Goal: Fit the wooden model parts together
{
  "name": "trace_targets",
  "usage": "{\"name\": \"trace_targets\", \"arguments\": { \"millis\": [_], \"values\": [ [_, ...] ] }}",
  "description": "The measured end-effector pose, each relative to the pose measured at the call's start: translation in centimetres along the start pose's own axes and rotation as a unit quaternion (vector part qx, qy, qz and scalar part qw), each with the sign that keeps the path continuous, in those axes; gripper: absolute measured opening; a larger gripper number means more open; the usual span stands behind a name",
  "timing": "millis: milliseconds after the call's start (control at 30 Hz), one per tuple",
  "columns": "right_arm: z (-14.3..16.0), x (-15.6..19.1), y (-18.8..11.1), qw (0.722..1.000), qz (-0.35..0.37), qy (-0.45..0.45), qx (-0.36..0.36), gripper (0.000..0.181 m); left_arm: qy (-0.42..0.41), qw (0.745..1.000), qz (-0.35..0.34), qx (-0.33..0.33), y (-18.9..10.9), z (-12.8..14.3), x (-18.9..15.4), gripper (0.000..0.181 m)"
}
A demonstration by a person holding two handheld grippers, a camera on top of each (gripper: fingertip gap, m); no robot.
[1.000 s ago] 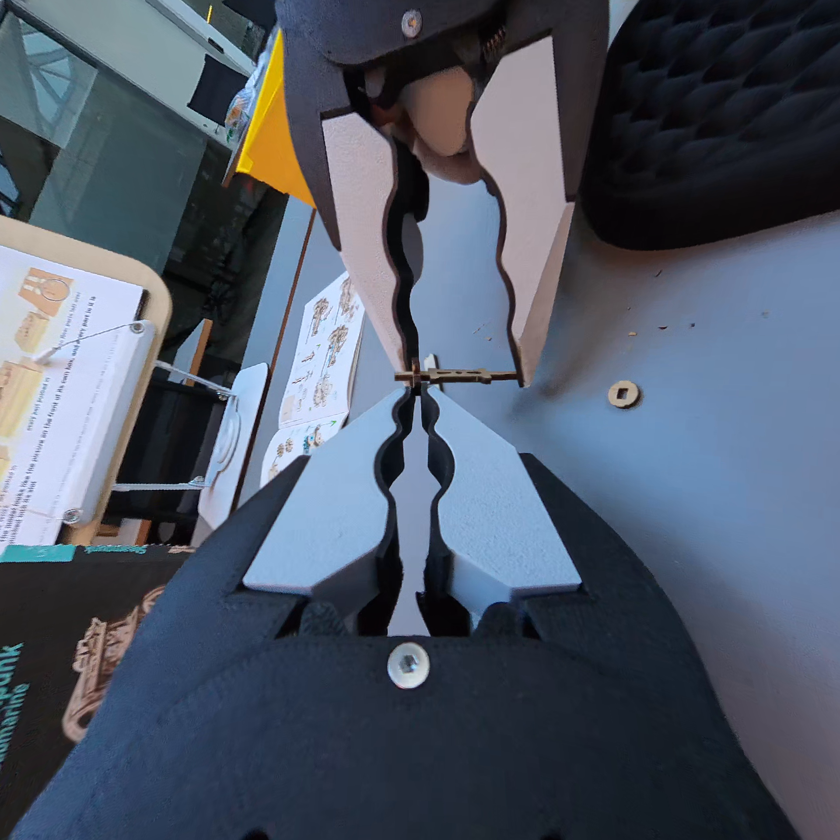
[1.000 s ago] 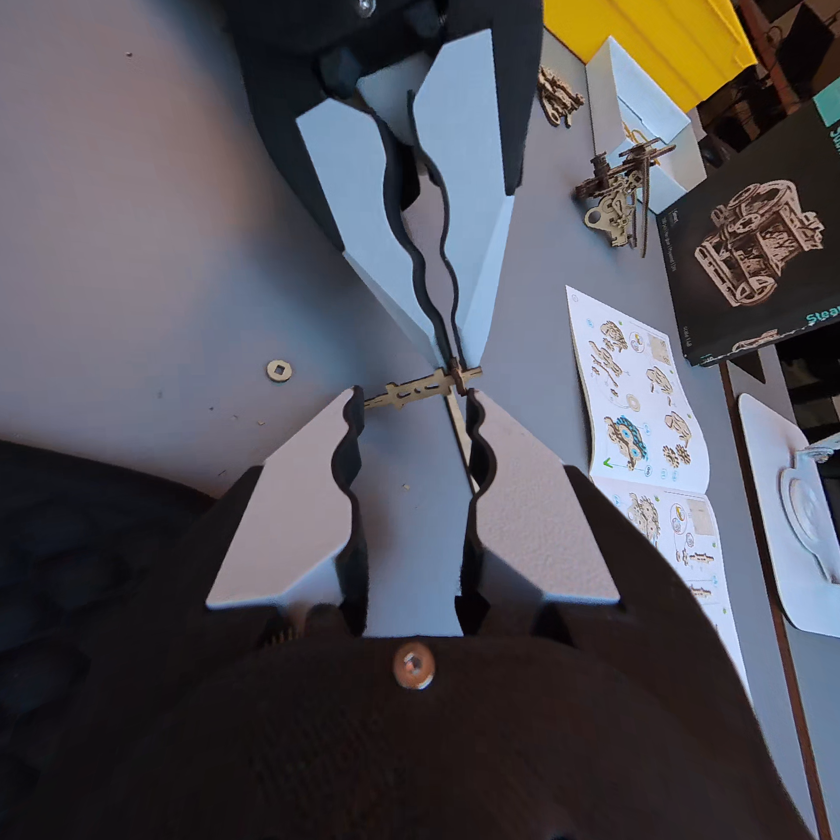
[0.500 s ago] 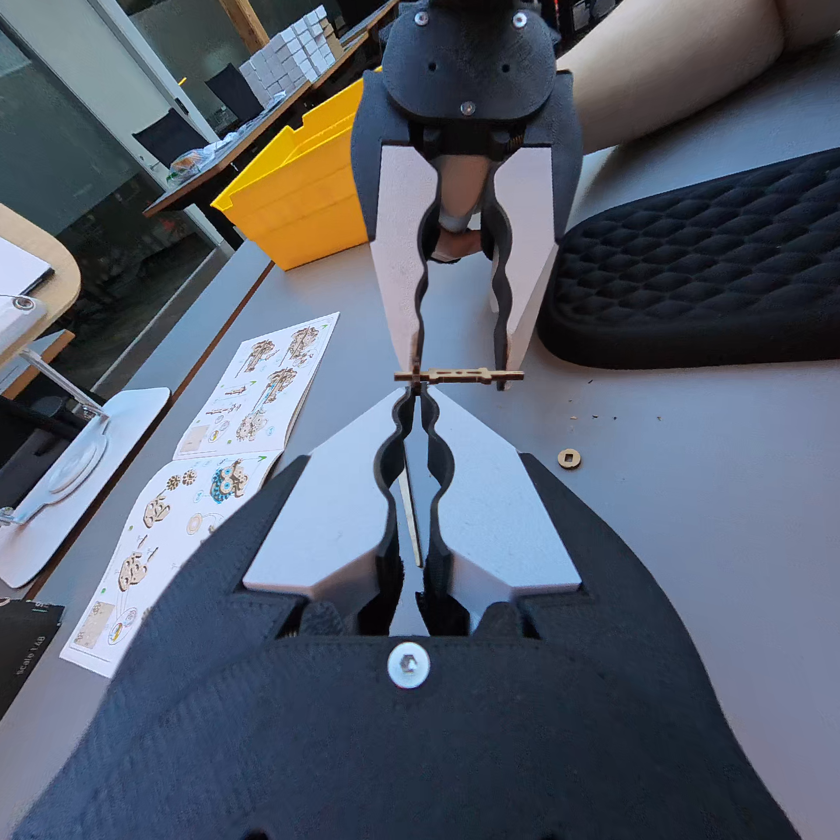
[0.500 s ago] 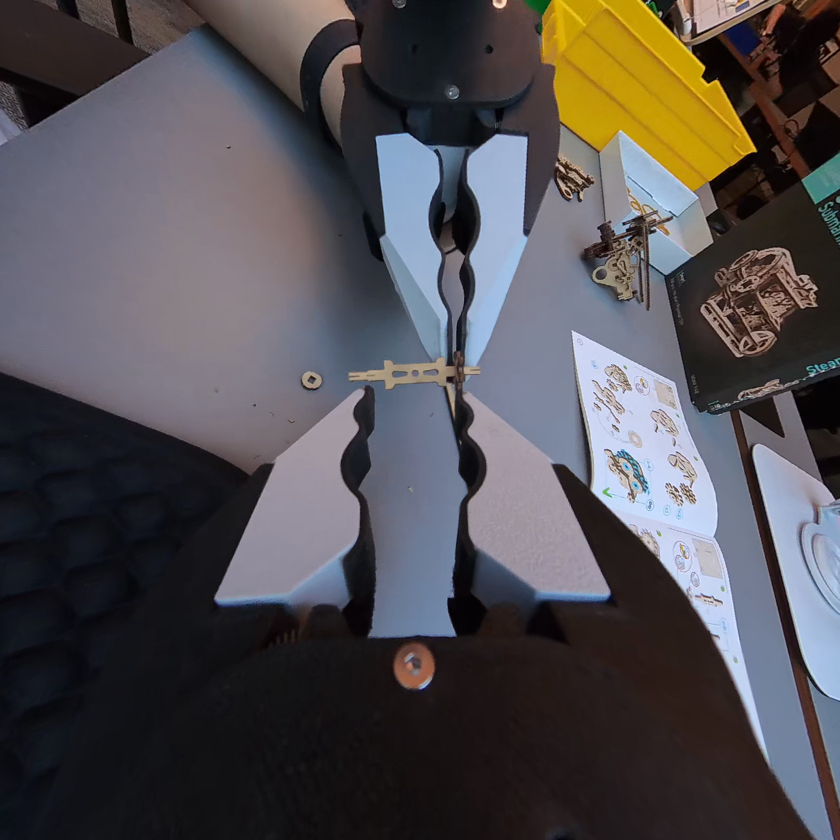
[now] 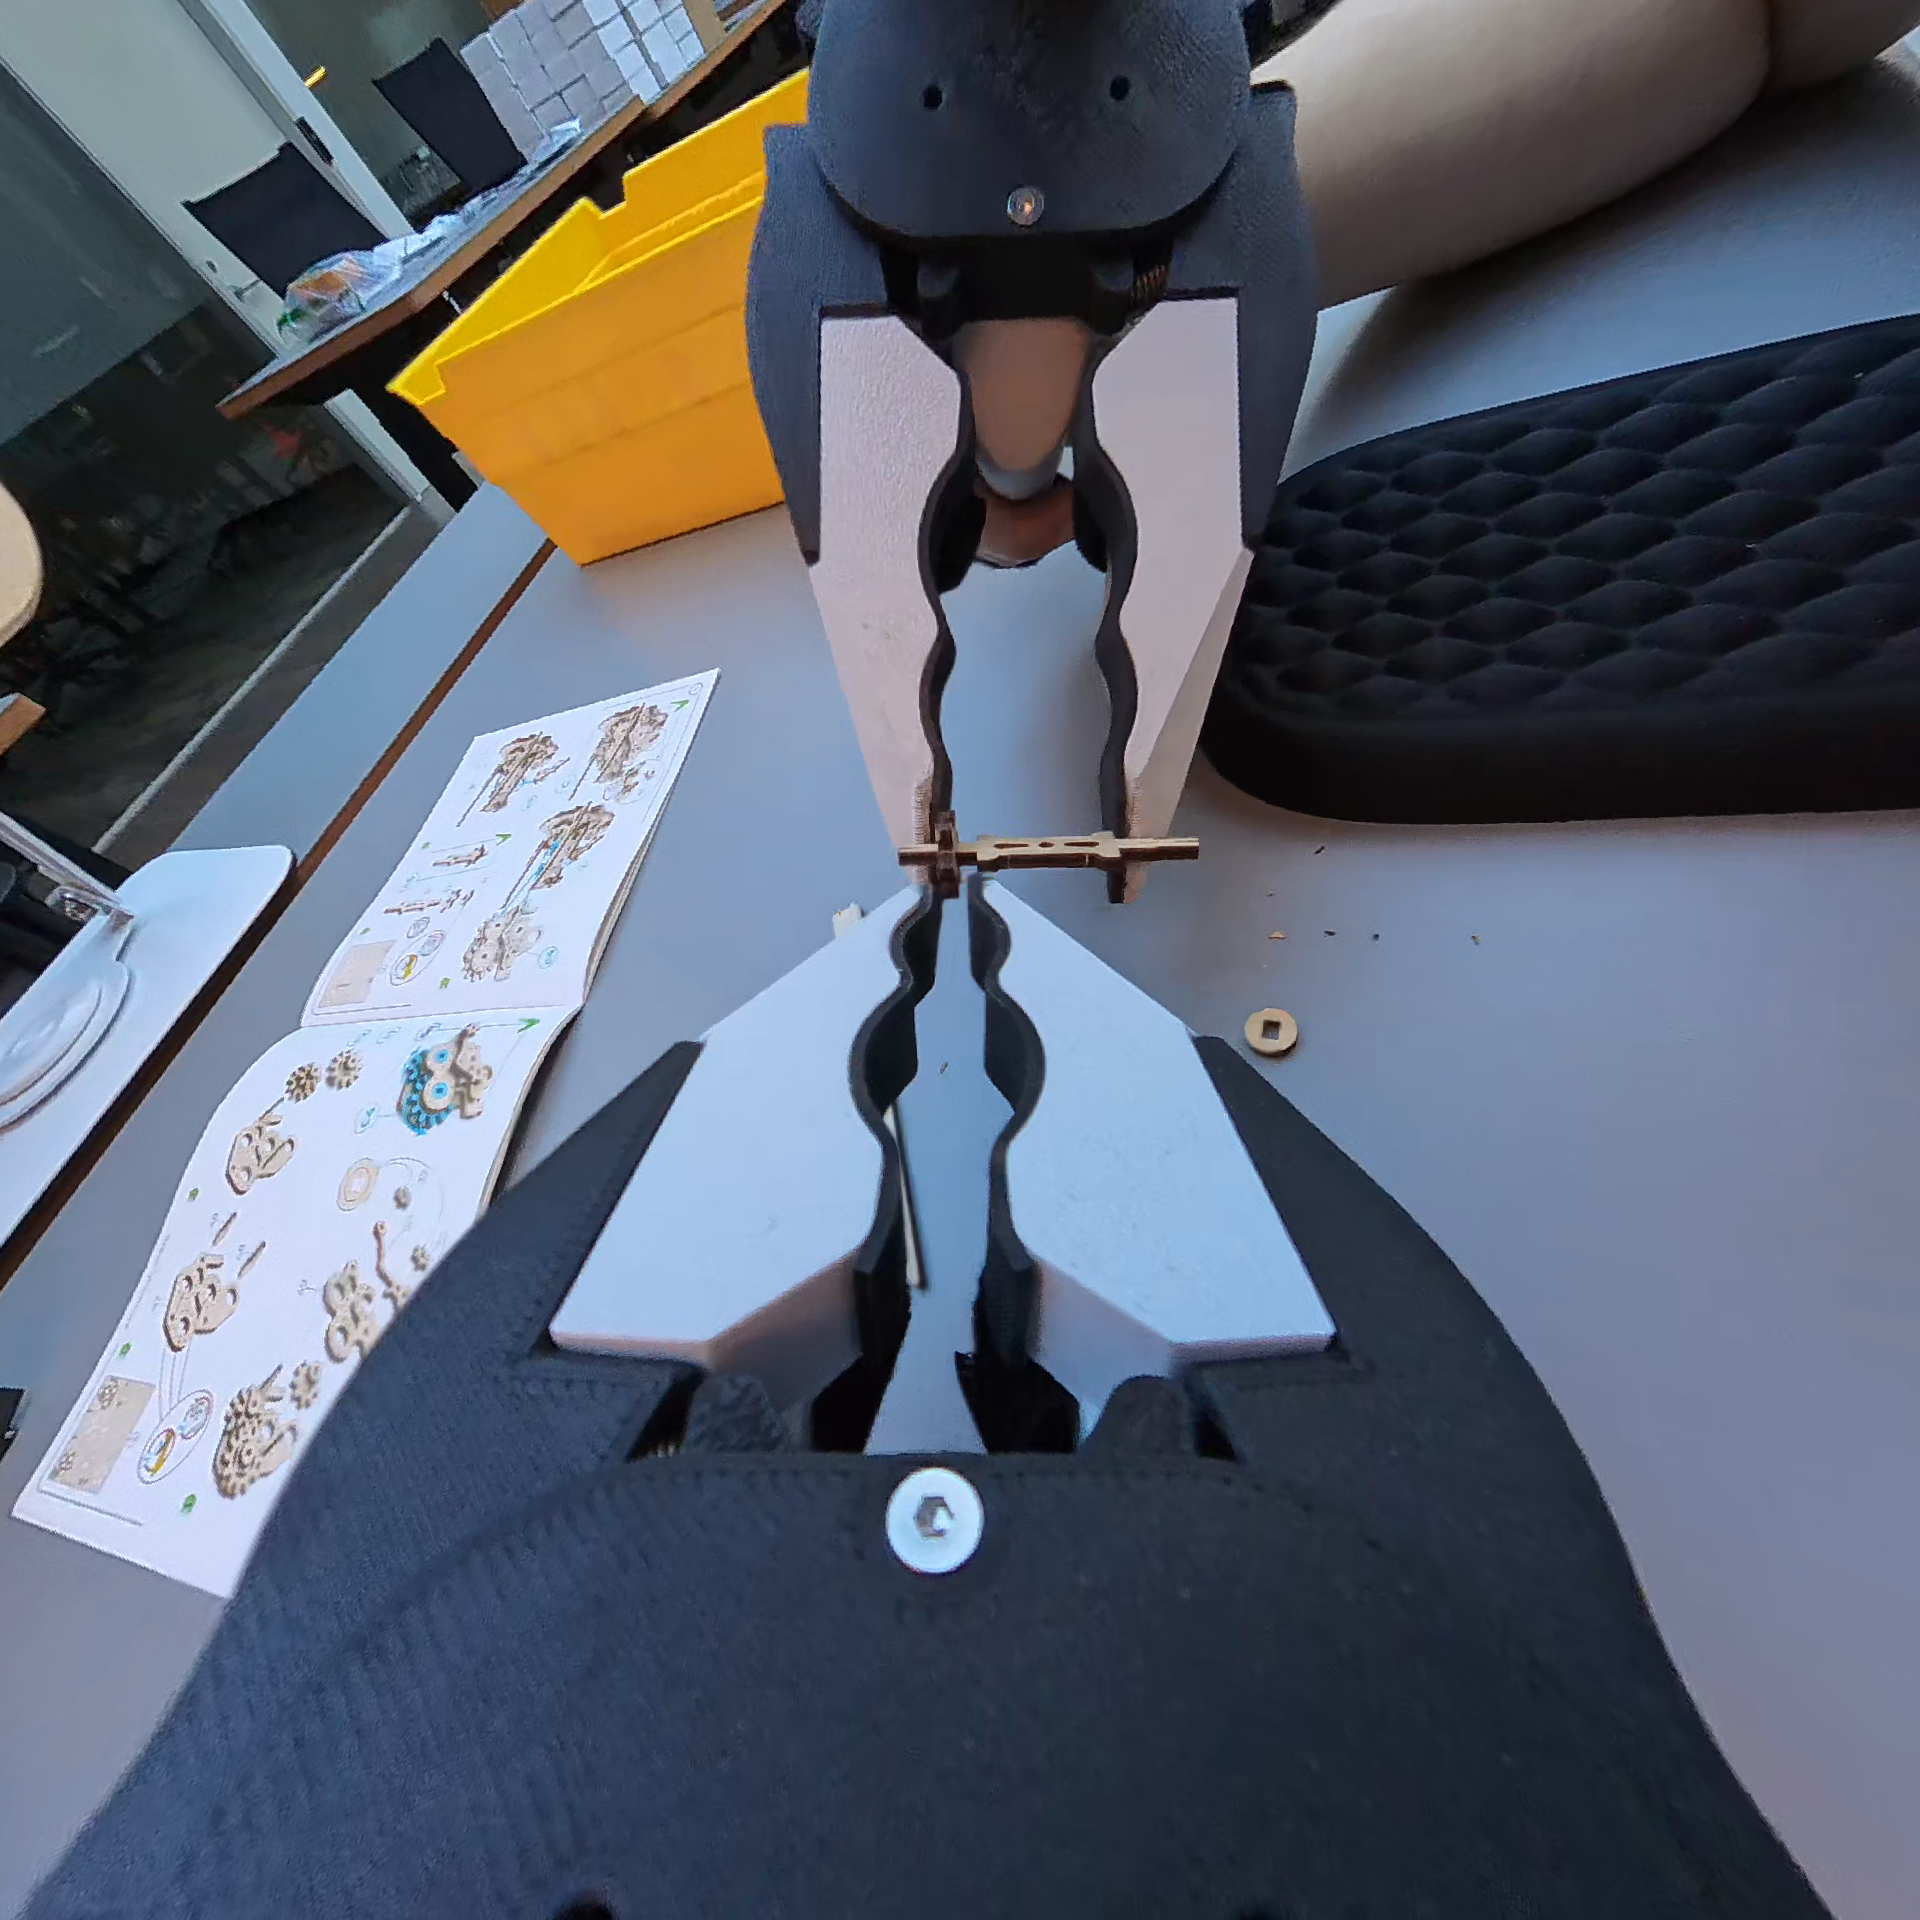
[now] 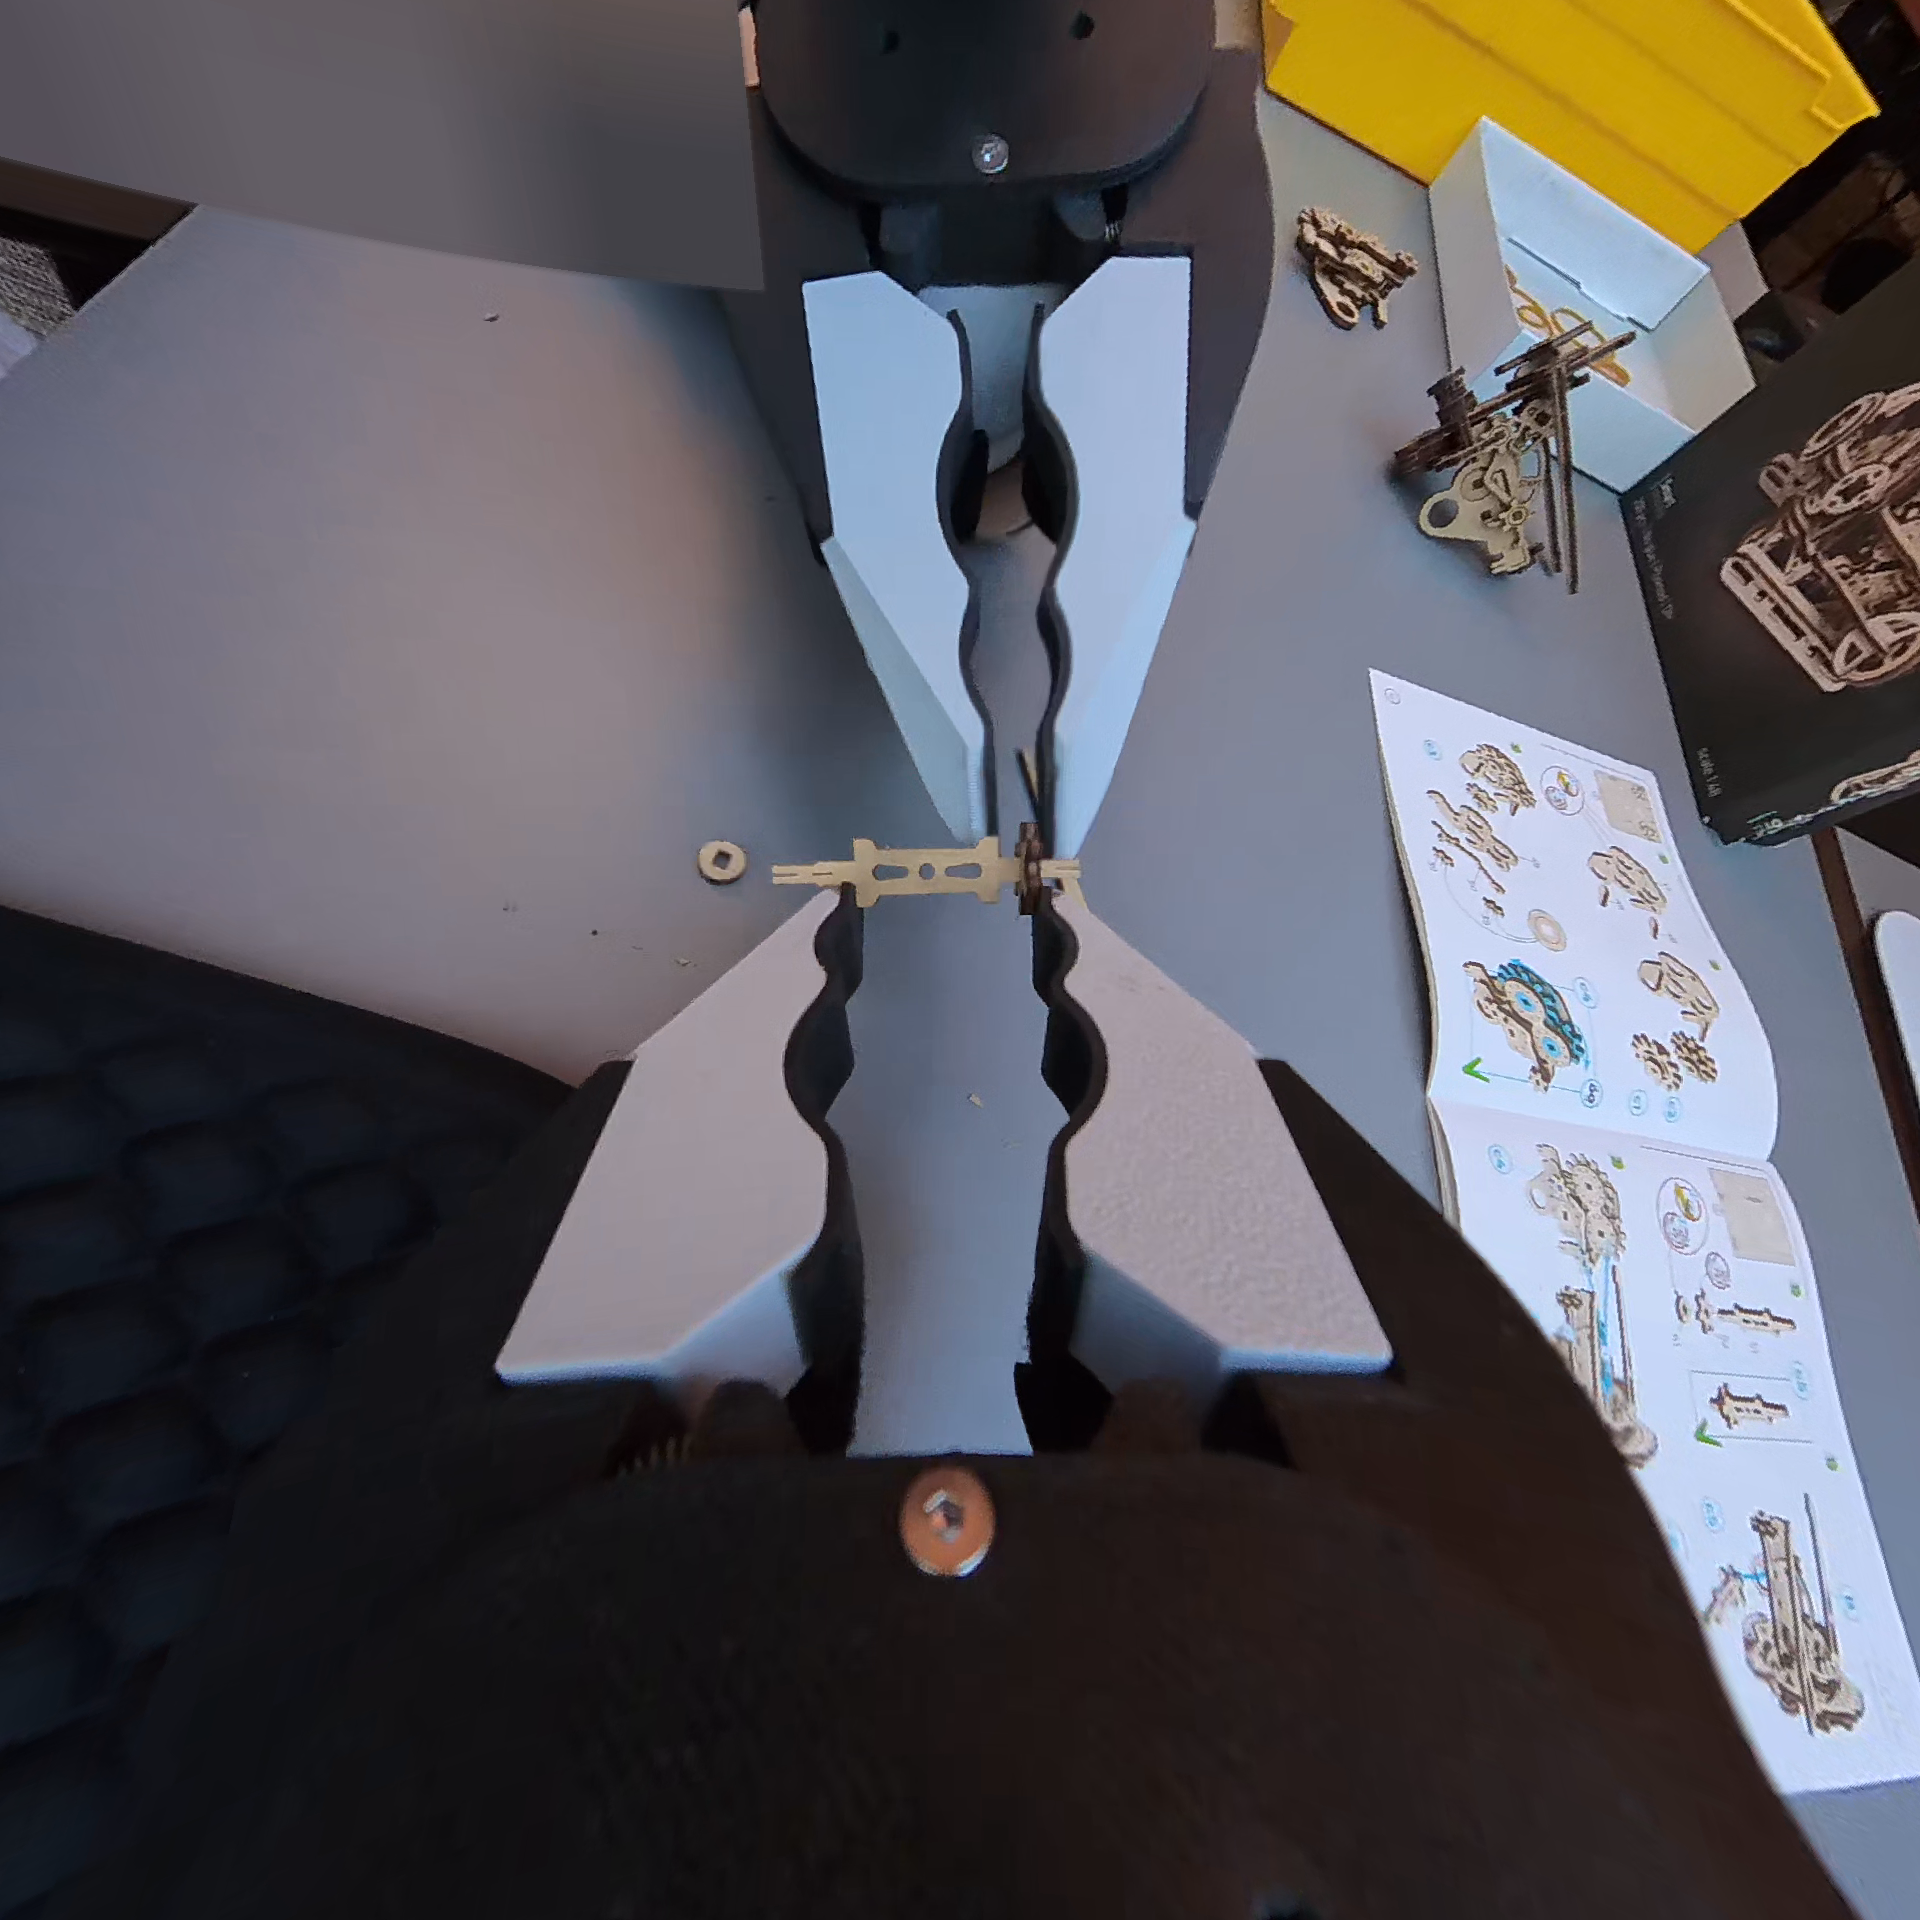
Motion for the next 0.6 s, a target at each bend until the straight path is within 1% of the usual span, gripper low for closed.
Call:
{"name": "trace_targets", "arguments": {
  "millis": [67, 167, 233, 400, 600],
  "values": [
    [0.5, -0.4, 0.0, 1.000, 0.012, 0.007, 0.014, 0.031, -0.012, 1.000, 0.005, 0.019, -0.2, 0.5, 0.5, 0.014],
    [1.1, -0.7, 0.1, 0.999, 0.012, 0.029, 0.024, 0.031, -0.056, 0.997, 0.058, -0.007, -0.7, -0.1, 0.4, 0.031],
    [1.0, -0.5, 0.3, 0.999, 0.004, 0.036, 0.023, 0.031, -0.071, 0.995, 0.065, -0.005, -0.6, -0.2, 0.2, 0.035],
    [1.0, -0.2, 0.6, 0.999, -0.004, 0.042, 0.030, 0.031, -0.019, 0.998, 0.058, 0.022, 0.0, 0.2, -0.9, 0.035],
    [1.3, 0.1, 1.1, 0.999, -0.002, 0.031, 0.043, 0.031, -0.006, 0.997, 0.059, 0.043, 0.2, 0.7, -1.2, 0.030]
  ]
}}
Point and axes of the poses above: each gripper's, where its closed fingertips meet, y out along the fingers, z out of its underside, x = y × z across the jaws, the point moved 4 cm from there along -y, back along the fingers, and after that the axes turned 10 degrees about -z, right-handed, at the moved point
